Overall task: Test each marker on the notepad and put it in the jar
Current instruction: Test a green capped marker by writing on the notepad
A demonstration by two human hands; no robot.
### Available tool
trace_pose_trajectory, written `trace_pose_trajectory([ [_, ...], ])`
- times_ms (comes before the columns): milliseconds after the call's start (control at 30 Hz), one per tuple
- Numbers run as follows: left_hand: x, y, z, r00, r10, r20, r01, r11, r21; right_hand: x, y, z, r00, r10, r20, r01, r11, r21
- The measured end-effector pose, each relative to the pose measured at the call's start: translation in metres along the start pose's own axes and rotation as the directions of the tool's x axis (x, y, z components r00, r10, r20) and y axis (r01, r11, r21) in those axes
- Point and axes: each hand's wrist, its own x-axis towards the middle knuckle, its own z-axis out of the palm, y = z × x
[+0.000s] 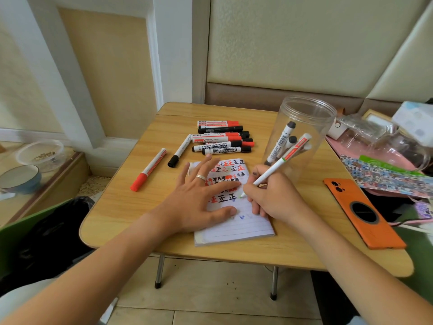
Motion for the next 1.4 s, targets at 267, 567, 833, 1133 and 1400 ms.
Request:
trace_pose_trajectory([
  [267,-0.002,0.001,-0.001,1.000,0.017,-0.012,-0.016,1.000,0.022,0.000,0.000,-0.004,0.996,0.045,-0.076,-0.047,0.999,-0.020],
  [567,-0.006,0.003,-0.002,0.993,0.028,-0.116,-0.028,1.000,-0.001,0.001,-0.001,-0.004,0.996,0.061,-0.060,-0.061,0.998,-0.004],
  [833,-0.003,0.002,0.002,0.963,0.010,-0.268,-0.030,0.997,-0.070,-0.001,-0.002,-0.001,0.997,-0.011,-0.080,0.030,0.971,0.236],
  [1133,-0.003,0.004,0.001,0.935,0.008,-0.356,-0.072,0.983,-0.167,-0.003,-0.007,0.012,0.990,-0.138,-0.038,0.143,0.954,0.264],
  [1400,-0.005,0.007,-0.004,0.921,0.063,-0.384,-0.141,0.974,-0.178,-0.005,-0.009,0.020,0.985,-0.170,0.001,0.162,0.942,0.295],
])
